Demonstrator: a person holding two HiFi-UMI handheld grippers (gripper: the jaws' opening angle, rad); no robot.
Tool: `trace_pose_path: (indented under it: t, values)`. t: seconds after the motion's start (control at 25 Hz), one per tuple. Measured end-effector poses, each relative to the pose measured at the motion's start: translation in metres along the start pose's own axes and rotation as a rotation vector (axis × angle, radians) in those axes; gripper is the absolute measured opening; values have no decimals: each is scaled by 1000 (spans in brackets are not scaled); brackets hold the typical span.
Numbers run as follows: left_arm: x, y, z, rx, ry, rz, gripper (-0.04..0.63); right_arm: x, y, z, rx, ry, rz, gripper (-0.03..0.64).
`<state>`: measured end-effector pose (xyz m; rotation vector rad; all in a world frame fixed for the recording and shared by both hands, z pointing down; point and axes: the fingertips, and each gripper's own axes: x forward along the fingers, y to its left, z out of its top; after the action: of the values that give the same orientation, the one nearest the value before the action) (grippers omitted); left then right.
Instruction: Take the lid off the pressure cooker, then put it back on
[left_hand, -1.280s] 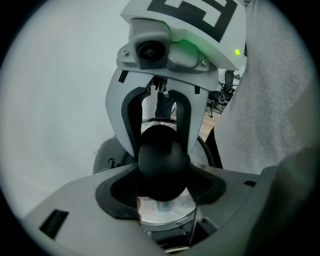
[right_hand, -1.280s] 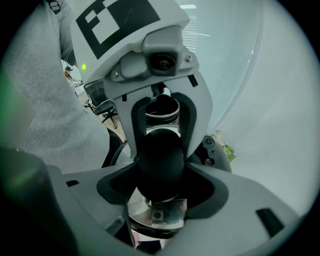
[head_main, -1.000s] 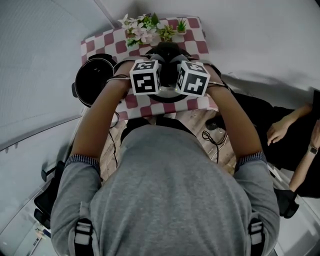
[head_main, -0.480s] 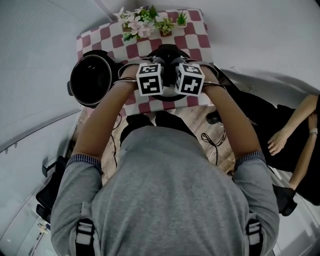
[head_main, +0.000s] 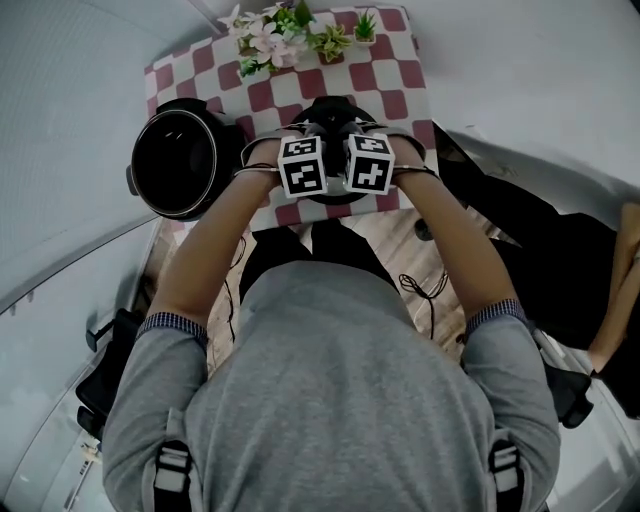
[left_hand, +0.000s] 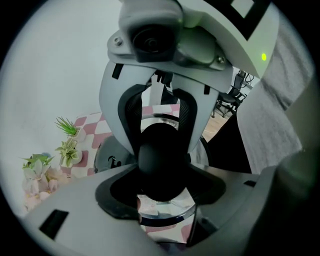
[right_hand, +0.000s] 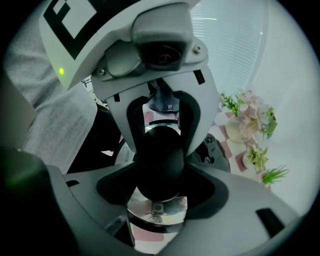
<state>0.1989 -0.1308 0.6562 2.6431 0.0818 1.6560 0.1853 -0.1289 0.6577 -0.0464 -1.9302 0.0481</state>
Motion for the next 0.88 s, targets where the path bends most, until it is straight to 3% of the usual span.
trace_pose_path:
  t: [0.52, 0.88]
  values:
    - [44, 5, -24, 0, 28, -10, 302, 48, -5, -17, 4, 20, 9, 291]
    - [52, 5, -26, 1, 4, -8, 304, 57, -6, -22, 3, 10, 1, 293]
